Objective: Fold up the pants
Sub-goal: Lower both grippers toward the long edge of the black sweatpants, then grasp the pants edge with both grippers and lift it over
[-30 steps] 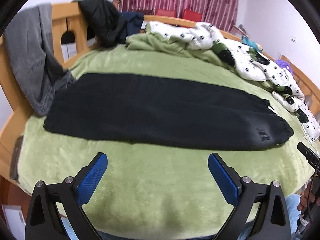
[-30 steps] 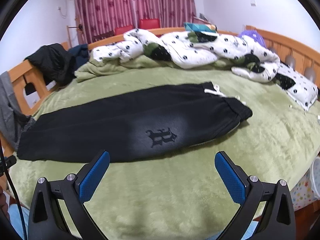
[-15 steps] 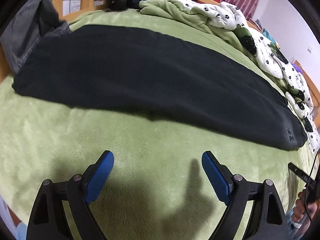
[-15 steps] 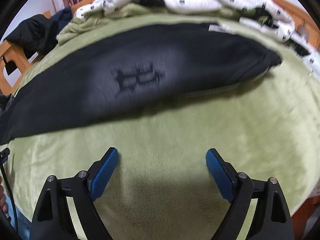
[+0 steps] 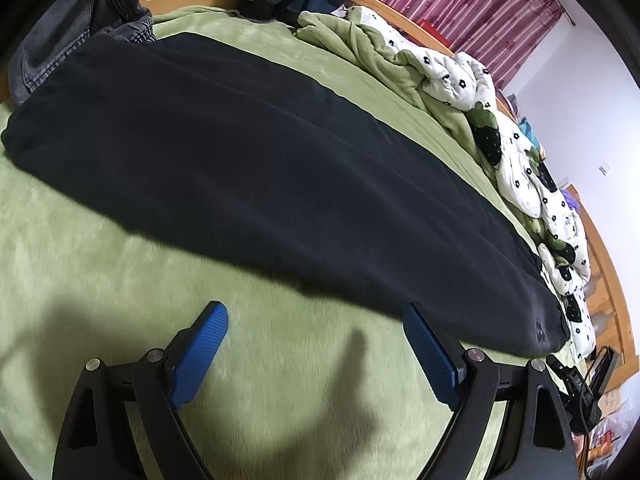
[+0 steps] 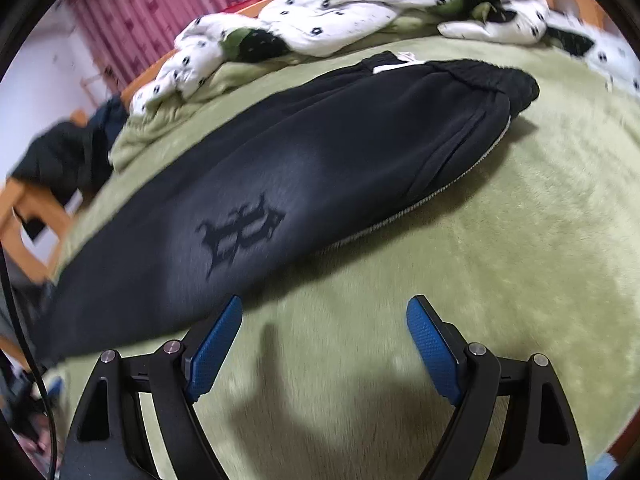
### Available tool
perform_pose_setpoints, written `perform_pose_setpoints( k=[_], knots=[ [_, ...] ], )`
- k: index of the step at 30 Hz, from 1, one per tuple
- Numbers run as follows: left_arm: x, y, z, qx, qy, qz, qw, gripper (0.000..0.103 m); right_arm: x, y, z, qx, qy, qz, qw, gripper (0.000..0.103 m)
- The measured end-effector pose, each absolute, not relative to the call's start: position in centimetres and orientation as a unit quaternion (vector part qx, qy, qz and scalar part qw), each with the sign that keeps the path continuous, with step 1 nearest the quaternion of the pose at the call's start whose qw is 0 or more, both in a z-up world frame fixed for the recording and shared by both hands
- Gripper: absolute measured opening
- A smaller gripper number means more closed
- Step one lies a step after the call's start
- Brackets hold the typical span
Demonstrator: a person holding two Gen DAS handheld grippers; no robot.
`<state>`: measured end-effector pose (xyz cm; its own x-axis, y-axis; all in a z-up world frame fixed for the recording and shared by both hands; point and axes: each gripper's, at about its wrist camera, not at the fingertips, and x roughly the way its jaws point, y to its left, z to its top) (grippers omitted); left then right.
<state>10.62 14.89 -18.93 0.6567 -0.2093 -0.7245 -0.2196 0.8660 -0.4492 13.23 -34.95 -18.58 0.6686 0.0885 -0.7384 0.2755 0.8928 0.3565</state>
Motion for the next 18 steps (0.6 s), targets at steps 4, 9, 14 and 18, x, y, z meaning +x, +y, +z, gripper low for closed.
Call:
perform_pose_setpoints(
  k=[4, 9, 14, 18],
  knots=[
    [11.9, 15.5, -19.4, -0.266, 0.423, 0.026, 0.866, 0.074, 15.0, -35.3, -19.0, 0.248, 0.395, -0.051, 0.883, 0.082],
    [13.3, 16.0, -19.5, -0.268, 0.427, 0.044, 0.863, 0.059, 17.3, -35.8, -19.0, 0.261, 0.396, -0.065, 0.878, 0.06],
    [13.1, 16.8, -19.5, -0.258, 0.417, 0.055, 0.87, 0.032, 19.1, -35.5, -18.7, 0.249, 0.416, -0.068, 0.872, 0.028],
    [13.0, 17.1, -19.1, -0.249, 0.408, 0.05, 0.877, 0.019, 19.3, -34.5, -17.3, 0.227, 0.407, -0.085, 0.881, 0.021]
  ],
)
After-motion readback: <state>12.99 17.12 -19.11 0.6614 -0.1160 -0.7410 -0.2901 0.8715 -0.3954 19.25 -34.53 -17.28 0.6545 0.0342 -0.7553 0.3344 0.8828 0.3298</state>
